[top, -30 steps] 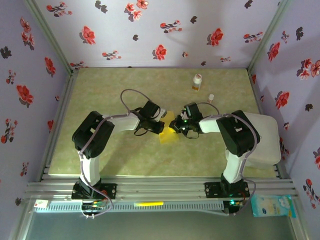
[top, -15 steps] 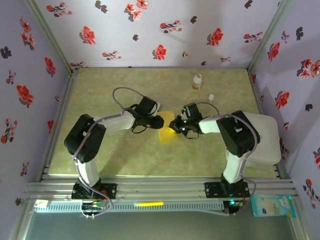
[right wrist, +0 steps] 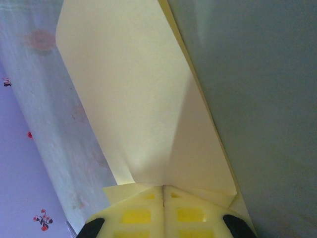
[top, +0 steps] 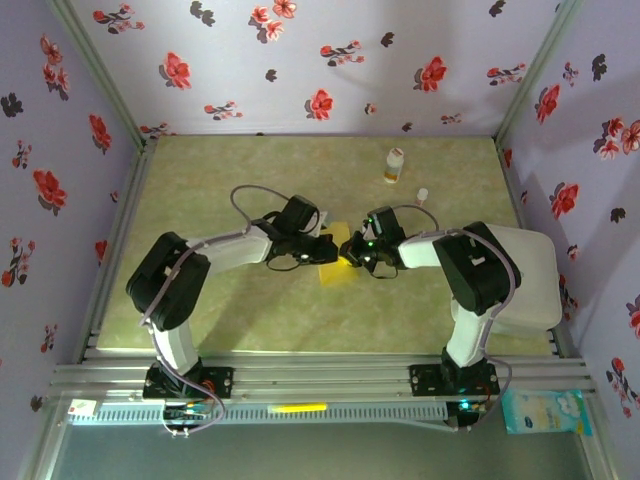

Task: Fold a paper plane with a square sheet of paper (pick it up from the middle)
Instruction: Fold the triangle a second time at the center of the table.

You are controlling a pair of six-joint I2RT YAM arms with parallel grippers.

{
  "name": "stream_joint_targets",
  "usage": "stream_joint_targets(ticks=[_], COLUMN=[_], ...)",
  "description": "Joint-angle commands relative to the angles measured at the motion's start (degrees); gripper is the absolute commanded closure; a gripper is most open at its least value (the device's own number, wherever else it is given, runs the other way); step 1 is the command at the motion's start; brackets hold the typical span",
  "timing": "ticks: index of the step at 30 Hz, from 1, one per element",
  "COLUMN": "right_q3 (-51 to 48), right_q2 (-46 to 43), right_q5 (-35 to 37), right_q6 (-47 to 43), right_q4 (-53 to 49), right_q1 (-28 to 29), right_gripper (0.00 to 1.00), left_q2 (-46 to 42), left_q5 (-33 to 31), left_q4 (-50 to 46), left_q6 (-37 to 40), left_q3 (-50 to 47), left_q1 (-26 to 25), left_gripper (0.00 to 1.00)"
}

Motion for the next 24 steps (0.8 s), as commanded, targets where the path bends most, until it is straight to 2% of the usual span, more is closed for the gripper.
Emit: stream_joint_targets(ticks=[1, 24], right_q3=[-2.46, -2.14], right_q2=[1.46, 2.14], right_q5=[5.26, 5.13], right_q6=[0.36, 0.14], right_q4=[-5.81, -6.20], right_q1=[-0.08, -0.07], right_gripper=[1.00, 1.00], left_q2=[3.20, 7.28], left_q5=[4.91, 1.79], left_q4=[0.26, 0.39], left_q6=[-1.59, -0.88], left_q3=[0.17, -1.29], left_q1=[-0.40, -0.93], left_gripper=[0.99, 1.00])
